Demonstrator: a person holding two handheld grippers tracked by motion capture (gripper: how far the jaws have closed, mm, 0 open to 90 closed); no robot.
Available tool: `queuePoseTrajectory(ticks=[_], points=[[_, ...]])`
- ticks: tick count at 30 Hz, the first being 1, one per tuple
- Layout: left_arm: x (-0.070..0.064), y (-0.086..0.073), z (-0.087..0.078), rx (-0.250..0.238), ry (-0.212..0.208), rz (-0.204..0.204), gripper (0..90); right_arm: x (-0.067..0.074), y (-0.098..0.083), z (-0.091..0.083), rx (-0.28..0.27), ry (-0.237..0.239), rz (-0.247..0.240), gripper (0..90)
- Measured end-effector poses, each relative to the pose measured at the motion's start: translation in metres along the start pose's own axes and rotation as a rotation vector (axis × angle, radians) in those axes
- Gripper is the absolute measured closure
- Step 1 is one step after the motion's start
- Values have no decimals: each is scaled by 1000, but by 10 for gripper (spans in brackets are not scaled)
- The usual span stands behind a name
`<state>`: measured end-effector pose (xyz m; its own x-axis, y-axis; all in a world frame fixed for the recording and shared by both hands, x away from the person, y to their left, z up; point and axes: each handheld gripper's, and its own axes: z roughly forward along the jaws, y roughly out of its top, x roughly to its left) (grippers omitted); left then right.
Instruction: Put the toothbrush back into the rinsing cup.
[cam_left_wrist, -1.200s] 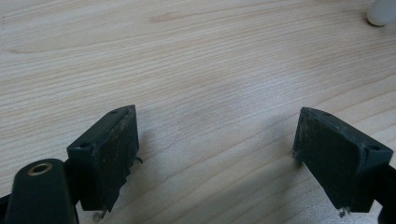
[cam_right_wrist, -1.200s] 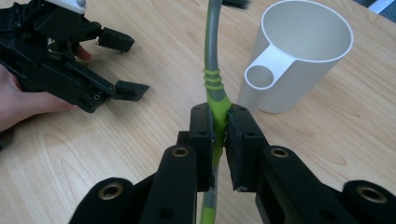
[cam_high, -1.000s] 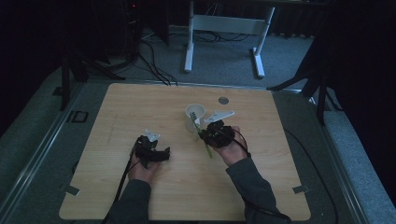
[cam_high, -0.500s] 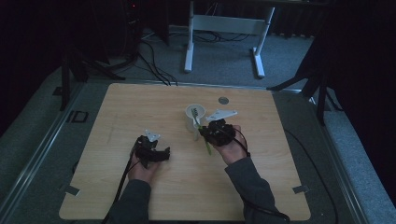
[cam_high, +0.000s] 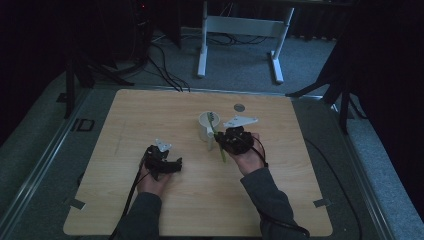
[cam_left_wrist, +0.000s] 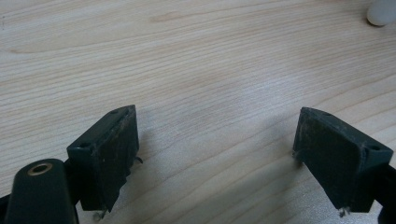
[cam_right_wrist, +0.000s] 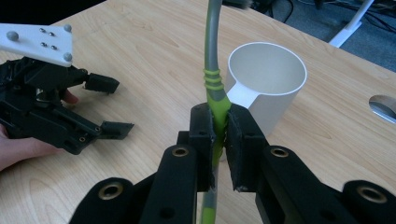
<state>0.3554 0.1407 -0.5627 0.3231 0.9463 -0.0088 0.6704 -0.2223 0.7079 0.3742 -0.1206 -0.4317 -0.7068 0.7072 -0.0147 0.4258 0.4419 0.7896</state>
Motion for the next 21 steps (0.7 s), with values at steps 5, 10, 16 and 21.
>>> queuePoseTrajectory(ticks=[5, 10, 16, 21], points=[[0, 0, 0, 0, 0, 0, 146, -1, 0, 0, -10, -3, 5, 812], [0, 0, 0, -1, 0, 0, 145, -3, 1, 0, -25, -10, 8, 812], [0, 0, 0, -1, 0, 0, 145, -6, 2, -1, -42, -10, 20, 812], [0, 0, 0, -1, 0, 1, 146, -8, 3, -2, -56, -17, 26, 812]])
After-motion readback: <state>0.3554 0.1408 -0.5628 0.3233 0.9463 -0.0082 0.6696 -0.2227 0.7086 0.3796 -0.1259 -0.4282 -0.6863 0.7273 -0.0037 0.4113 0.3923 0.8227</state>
